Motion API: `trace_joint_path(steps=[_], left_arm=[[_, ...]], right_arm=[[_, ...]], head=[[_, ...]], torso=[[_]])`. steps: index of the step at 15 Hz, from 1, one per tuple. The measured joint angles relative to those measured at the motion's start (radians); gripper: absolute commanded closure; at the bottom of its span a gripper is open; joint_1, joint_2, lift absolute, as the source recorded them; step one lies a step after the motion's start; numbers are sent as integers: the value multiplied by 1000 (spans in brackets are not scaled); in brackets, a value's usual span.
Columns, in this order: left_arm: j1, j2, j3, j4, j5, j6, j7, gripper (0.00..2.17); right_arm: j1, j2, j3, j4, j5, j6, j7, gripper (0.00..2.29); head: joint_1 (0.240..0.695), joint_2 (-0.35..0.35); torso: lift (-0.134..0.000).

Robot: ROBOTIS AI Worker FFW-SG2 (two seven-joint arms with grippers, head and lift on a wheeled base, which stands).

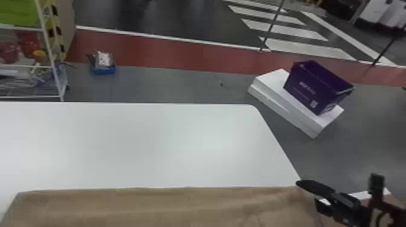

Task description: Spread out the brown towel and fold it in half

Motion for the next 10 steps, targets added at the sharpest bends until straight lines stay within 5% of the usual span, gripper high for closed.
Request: trace_joint_path(steps=[6, 10], left_arm=[[33, -6, -70, -44, 22, 9, -15, 147], [12, -5, -163, -23, -43, 7, 5, 147]], right_arm=[[-20, 16, 17, -3, -6, 24, -2, 60], [-22, 24, 20, -13, -7, 24, -1, 46]], head=[[695, -350], [695, -350]], torso=[[-124], [-124]])
